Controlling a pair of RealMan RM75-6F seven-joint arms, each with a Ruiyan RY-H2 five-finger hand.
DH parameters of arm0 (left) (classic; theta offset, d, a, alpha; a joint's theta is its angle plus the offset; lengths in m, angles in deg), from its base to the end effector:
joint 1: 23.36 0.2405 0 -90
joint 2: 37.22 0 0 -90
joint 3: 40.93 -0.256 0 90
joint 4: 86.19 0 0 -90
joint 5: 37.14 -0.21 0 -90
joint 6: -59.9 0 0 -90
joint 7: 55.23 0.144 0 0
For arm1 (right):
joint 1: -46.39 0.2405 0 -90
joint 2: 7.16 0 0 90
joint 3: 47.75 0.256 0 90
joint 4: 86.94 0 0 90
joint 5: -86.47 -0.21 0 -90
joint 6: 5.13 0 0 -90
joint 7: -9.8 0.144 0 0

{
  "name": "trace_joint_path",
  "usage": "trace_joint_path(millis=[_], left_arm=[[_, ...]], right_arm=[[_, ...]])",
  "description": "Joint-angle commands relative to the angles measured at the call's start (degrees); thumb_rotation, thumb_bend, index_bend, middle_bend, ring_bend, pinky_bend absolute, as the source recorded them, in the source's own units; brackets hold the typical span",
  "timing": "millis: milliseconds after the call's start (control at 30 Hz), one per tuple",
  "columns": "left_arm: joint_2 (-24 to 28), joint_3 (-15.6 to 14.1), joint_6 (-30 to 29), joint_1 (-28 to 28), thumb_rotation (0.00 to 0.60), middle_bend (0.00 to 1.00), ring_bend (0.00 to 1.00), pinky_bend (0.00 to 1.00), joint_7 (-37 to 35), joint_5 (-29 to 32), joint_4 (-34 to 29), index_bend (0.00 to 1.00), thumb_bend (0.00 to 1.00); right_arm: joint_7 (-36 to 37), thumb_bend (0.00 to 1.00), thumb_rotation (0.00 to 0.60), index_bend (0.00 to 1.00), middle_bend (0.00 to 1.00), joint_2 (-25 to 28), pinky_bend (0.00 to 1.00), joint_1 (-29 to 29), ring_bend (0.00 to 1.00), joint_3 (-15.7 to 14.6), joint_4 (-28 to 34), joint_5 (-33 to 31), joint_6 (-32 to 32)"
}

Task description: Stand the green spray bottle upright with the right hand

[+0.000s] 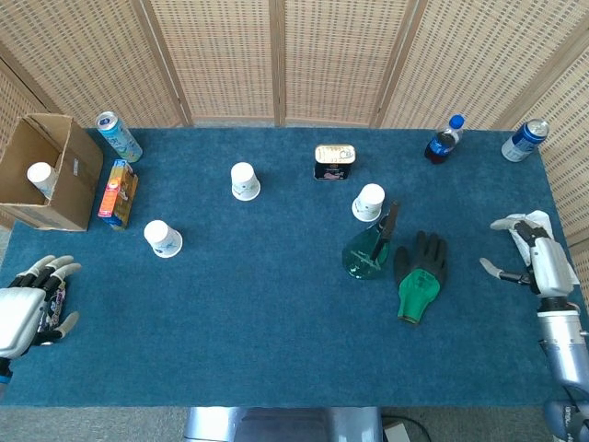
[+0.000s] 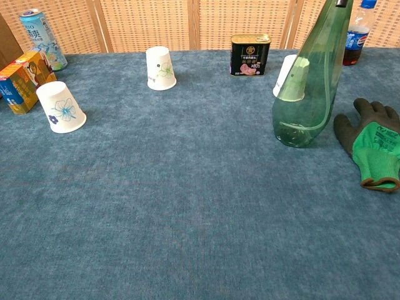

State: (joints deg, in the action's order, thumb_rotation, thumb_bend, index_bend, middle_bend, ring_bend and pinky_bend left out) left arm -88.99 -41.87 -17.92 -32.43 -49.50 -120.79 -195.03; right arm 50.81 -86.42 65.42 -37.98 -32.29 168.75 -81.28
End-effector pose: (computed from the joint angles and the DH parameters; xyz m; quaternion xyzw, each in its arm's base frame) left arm -0.2718 0.1812 0.1756 -0.6424 -0.4185 -0.3356 0.5474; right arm -0.3570 -0.3014 0.1580 0.5085 -0.4431 0.5366 0.5071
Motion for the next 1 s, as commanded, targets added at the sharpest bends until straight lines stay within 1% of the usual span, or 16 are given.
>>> trace_joint_path(millis=[33, 167, 200, 300, 467, 567, 667, 1000], left_arm=[[-0.2, -0.5, 0.2, 0.5, 0.6, 0.19, 0.14, 0.23, 0.1, 0.5, 0.5, 0.2, 0.36], [-1.1, -1.0, -0.9, 1.8, 0.6, 0.19, 0.14, 0.19, -0.2, 0.4, 1.7, 0.21, 0.36], [-1.3, -1.0, -1.1, 1.9, 0.6, 0.19, 0.14, 0.19, -0.2, 0.3, 1.9, 0.22, 0.36], [-2.0, -1.5, -1.7, 2.7, 0.6, 0.19, 0.14, 0.22, -0.4, 0.3, 2.6, 0.22, 0.36], [-2.4, -1.7, -2.7, 3.6, 0.6, 0.19, 0.14, 0.22, -0.8, -0.3, 3.3, 0.22, 0.36], [-2.7, -1.9, -2.9, 3.9, 0.6, 0.19, 0.14, 0.22, -1.1, -0.9, 3.6, 0.22, 0.36], [-2.8, -1.9, -3.1, 4.0, 0.6, 0.19, 0.14, 0.21, -1.4, -1.4, 3.8, 0.22, 0.36], [-2.6, -1.7, -2.7, 3.9, 0.6, 0.19, 0.14, 0.22, -1.7, -1.8, 4.0, 0.22, 0.36]], right_arm=[[-12.2, 0.24, 0.6, 0.35, 0.35, 3.3, 0.21, -2.0, 0.22, -0.7, 2.8, -0.7, -1.6], [-21.7, 0.24, 0.6, 0.35, 0.34, 5.7, 0.21, -3.6, 0.21, -1.4, 6.4, -1.4, -2.5], [-23.1, 0.24, 0.6, 0.35, 0.34, 6.1, 0.21, -3.8, 0.21, -1.5, 6.9, -1.7, -2.4], [-30.5, 0.24, 0.6, 0.34, 0.34, 7.5, 0.2, -4.7, 0.19, -2.1, 9.2, -2.9, -1.8], [-37.6, 0.24, 0.6, 0.33, 0.34, 9.9, 0.18, -5.8, 0.17, -2.1, 15.2, -5.1, -1.0], [-38.5, 0.24, 0.6, 0.33, 0.34, 11.3, 0.18, -6.2, 0.17, -1.9, 18.4, -5.9, -0.5], [-38.7, 0.24, 0.6, 0.33, 0.34, 11.9, 0.18, -6.7, 0.17, -1.9, 19.9, -6.3, -0.3], [-37.9, 0.24, 0.6, 0.33, 0.34, 12.3, 0.18, -7.0, 0.16, -1.7, 21.5, -6.6, 0.4]])
